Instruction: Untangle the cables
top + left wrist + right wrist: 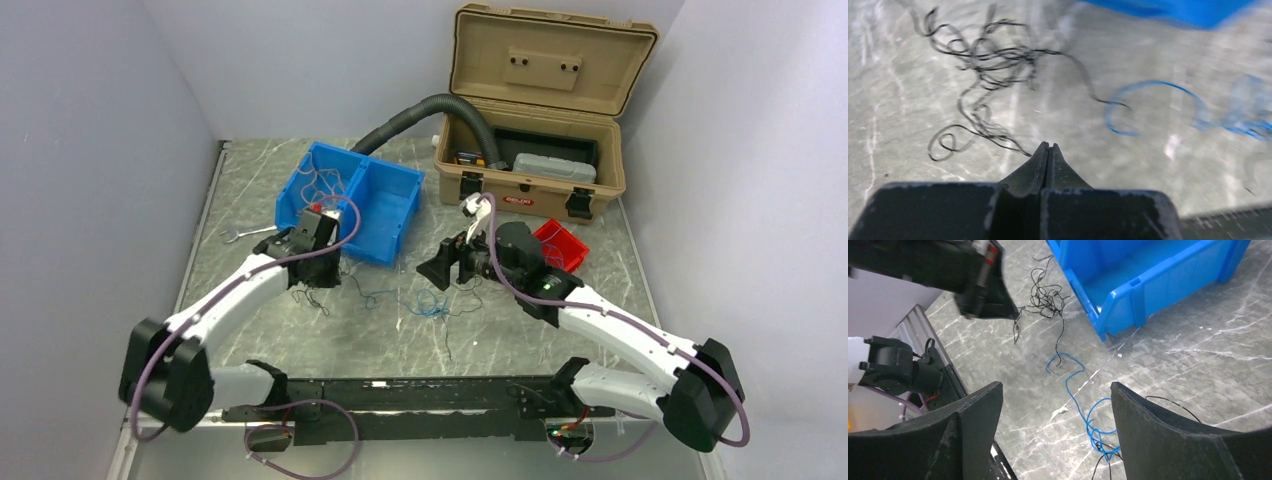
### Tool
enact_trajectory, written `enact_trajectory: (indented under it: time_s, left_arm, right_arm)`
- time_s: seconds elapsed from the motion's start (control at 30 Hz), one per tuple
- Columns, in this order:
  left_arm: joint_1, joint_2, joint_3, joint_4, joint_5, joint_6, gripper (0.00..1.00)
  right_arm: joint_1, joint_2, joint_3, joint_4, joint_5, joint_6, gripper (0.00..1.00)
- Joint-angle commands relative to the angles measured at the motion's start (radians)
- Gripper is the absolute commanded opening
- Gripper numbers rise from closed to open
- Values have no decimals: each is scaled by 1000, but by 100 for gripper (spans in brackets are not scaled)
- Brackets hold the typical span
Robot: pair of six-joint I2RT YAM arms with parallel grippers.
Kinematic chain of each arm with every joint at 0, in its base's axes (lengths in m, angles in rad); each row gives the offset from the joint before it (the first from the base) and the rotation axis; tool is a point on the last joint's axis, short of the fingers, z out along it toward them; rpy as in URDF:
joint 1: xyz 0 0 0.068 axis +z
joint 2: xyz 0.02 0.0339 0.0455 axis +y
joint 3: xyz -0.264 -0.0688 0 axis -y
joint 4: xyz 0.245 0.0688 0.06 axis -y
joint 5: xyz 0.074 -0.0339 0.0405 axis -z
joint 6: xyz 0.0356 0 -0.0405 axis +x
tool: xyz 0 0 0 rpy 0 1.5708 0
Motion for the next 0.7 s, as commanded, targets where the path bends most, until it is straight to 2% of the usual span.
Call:
enact_trajectory:
  time_s: [0.0, 0.1, 0.17, 0.2, 0.23, 0.27, 0.3, 0.33, 0.4, 0.5, 0.67]
  left_arm:
    - [-68, -163, 160, -206, 232, 71, 0]
    - [-88, -236, 270, -358, 267, 128, 0]
    - [-90, -269, 336, -436, 208, 138, 0]
    - [-88, -280, 348, -455, 161, 135, 4]
    - [-88, -281, 352, -464, 104, 130, 37]
    - [-84, -272, 349, -468, 39, 117, 65]
    - [-79, -254, 344, -470, -19, 101, 85]
    - [-67, -230, 334, -461, -57, 88, 96]
    - [-30, -193, 289, -386, -89, 65, 99]
    - [45, -160, 170, -183, -54, 28, 99]
    - [96, -45, 58, 113, -42, -41, 99]
  right_arm:
    - [3, 59, 3, 85, -67, -17, 81]
    - [4, 104, 8, 129, -103, -12, 81]
    - [5, 135, 17, 144, -106, -13, 81]
    - [9, 154, 26, 143, -105, -14, 81]
    - [12, 171, 39, 133, -103, -16, 81]
    - [15, 189, 49, 127, -104, -16, 81]
    - [18, 200, 55, 129, -106, -13, 81]
    - [20, 206, 56, 135, -110, -7, 81]
    - [21, 200, 46, 150, -110, 7, 81]
    - [22, 173, 31, 152, -101, 13, 81]
    - [22, 129, 25, 110, -85, -6, 81]
